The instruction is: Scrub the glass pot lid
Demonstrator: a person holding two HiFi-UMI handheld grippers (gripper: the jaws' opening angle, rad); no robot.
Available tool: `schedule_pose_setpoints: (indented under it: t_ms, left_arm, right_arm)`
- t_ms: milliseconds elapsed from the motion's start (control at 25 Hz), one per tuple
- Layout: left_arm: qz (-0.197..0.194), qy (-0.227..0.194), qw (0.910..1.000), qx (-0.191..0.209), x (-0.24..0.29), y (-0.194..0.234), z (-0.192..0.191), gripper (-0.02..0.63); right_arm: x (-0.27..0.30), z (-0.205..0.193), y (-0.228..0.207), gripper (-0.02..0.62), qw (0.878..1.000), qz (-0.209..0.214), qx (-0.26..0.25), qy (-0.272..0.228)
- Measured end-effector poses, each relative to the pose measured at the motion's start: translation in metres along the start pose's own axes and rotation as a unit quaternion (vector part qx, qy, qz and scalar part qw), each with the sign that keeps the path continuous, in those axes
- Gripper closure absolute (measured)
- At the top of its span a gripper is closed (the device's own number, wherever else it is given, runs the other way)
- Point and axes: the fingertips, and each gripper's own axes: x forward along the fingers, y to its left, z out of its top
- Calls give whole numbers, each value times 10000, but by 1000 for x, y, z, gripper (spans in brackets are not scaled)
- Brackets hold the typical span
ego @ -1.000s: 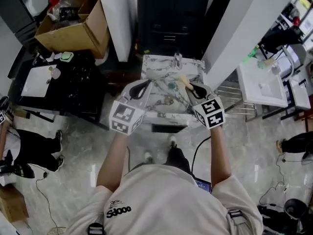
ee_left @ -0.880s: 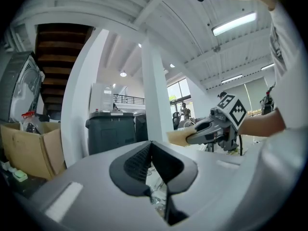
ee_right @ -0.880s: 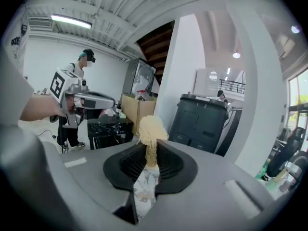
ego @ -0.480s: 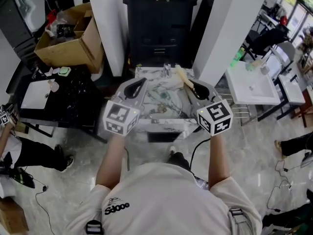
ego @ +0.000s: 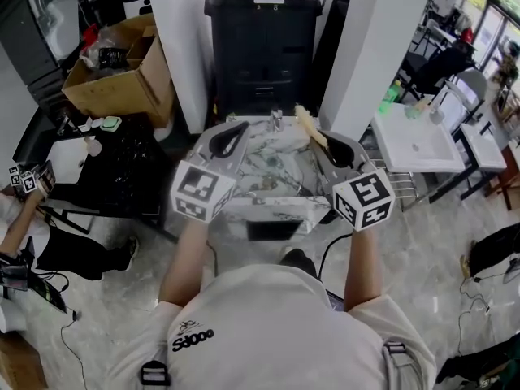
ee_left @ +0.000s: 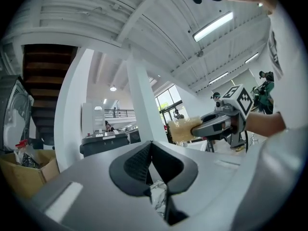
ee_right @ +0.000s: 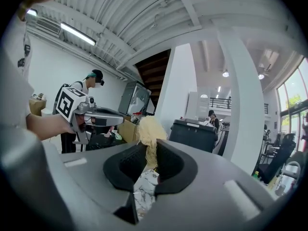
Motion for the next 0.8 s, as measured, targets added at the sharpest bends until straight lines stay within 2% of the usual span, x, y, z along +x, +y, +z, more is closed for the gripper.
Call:
schedule_pose_setpoints:
  t_ms: [800]
  left_arm:
    - [-55, -117, 9999, 64, -8, -9, 15, 595]
  right_arm:
    - [-10, 14, 2, 552, 9997, -159, -71, -159]
